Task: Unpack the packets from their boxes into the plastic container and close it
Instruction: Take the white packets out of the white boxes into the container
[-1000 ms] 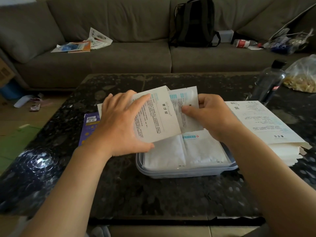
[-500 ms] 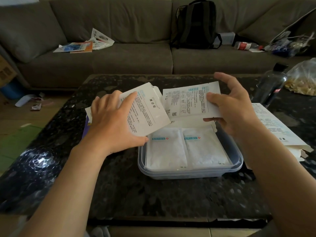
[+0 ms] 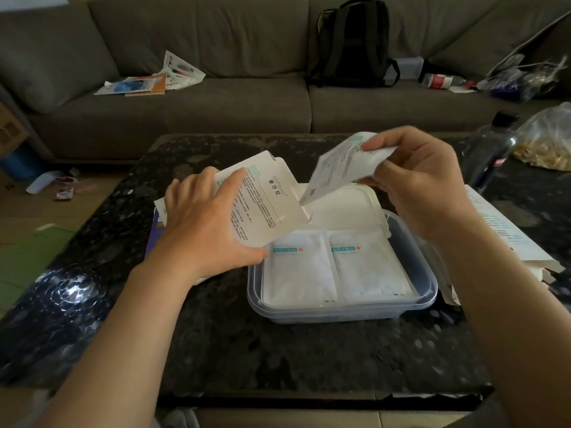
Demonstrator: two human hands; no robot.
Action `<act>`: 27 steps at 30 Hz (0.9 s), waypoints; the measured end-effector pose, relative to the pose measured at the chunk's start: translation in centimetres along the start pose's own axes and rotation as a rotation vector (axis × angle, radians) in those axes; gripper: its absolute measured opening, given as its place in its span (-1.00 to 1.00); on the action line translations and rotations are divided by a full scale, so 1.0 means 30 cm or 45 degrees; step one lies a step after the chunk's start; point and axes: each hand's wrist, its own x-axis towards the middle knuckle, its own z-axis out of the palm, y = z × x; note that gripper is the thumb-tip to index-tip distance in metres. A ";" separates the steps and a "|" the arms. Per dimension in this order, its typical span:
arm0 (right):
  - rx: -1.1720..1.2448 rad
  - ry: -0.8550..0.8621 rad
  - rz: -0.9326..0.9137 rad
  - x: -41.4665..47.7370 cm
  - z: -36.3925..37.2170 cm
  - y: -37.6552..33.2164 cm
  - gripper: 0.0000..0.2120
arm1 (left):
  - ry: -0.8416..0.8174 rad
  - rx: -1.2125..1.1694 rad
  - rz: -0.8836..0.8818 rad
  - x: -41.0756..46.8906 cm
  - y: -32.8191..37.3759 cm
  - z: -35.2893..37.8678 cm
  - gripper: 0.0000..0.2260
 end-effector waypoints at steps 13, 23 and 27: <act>-0.150 0.257 0.119 0.011 -0.032 0.011 -0.90 | 0.029 -0.026 -0.055 -0.003 -0.004 -0.013 0.14; -0.627 -0.205 0.484 0.004 0.008 0.106 -0.93 | 0.042 -0.029 -0.078 0.003 -0.001 -0.005 0.13; -1.246 -0.431 0.425 0.008 0.019 0.130 -0.79 | 0.035 -0.043 -0.081 0.003 0.002 -0.001 0.14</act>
